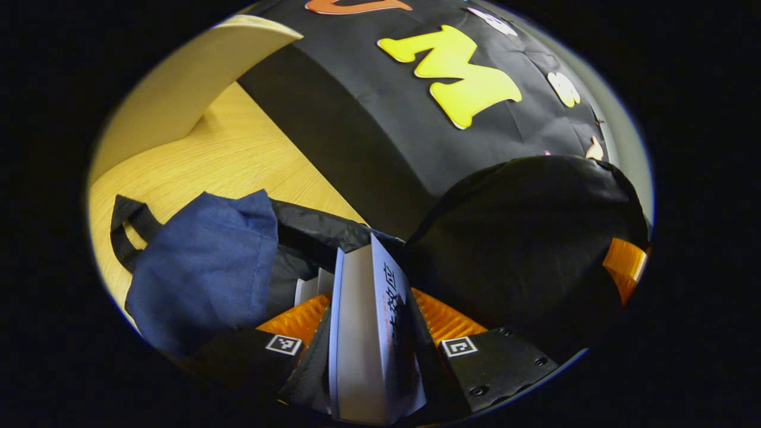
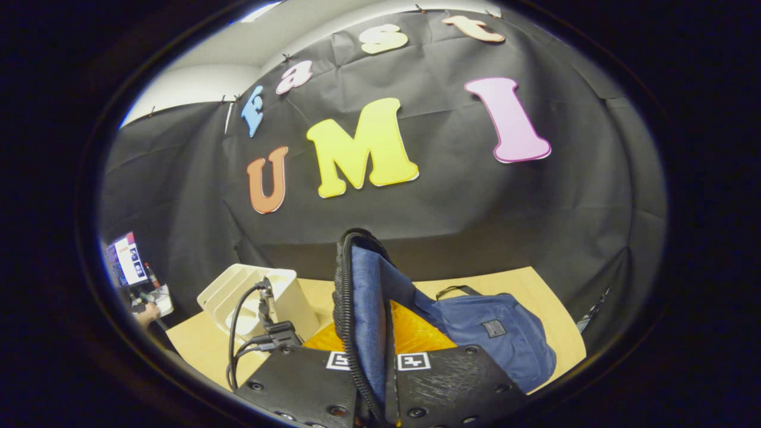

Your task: Open the schoolbag, grab two books from the bookshelf and put them into the schoolbag.

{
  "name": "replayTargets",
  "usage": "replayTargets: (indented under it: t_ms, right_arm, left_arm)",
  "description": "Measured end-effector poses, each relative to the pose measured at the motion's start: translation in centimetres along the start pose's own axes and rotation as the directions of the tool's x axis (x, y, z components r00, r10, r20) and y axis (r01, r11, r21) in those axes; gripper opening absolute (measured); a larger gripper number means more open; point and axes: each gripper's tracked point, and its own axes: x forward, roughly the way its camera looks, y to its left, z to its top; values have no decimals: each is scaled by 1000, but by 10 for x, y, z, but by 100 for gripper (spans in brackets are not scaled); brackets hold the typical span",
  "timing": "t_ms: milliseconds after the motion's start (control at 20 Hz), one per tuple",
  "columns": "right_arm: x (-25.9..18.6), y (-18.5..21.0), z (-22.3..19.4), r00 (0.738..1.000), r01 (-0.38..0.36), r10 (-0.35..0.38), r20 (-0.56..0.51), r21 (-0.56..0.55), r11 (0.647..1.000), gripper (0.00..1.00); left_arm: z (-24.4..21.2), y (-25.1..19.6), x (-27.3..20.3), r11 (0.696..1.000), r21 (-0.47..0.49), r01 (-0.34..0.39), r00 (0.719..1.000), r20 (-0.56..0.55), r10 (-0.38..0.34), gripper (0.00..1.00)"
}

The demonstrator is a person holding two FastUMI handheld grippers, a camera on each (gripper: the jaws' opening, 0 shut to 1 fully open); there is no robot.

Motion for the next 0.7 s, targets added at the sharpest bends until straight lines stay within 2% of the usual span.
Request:
replayTargets:
  t_ms: [50,100,150,250,350,450,700]
  right_arm:
    - [1,-2,0,1000,4,-4,2,-4,1000,5]
    - [1,-4,-1,1000,10,-10,-1,-6,1000,5]
    - [2,-6,-3,1000,14,-14,-4,-4,1000,5]
    - [3,-14,-5,999,45,-45,-8,8,999,5]
    - [4,-24,-2,996,90,-90,7,-8,996,6]
    - [3,-22,-3,996,86,-86,11,9,996,5]
    - [6,-22,-5,993,120,-119,10,-38,992,5]
  left_arm:
    - [1,3,-2,999,37,-7,1000,-5,7,77]
    - [4,5,-4,998,66,-16,1000,-4,16,77]
    - [7,7,-7,996,85,-18,1000,-3,18,82]
    - [20,23,-10,989,123,-80,997,30,77,91]
    - [25,31,-13,988,129,-88,996,17,86,91]
    - [28,40,-21,983,146,-111,994,12,111,91]
    - [59,62,-47,942,272,-199,980,67,188,91]
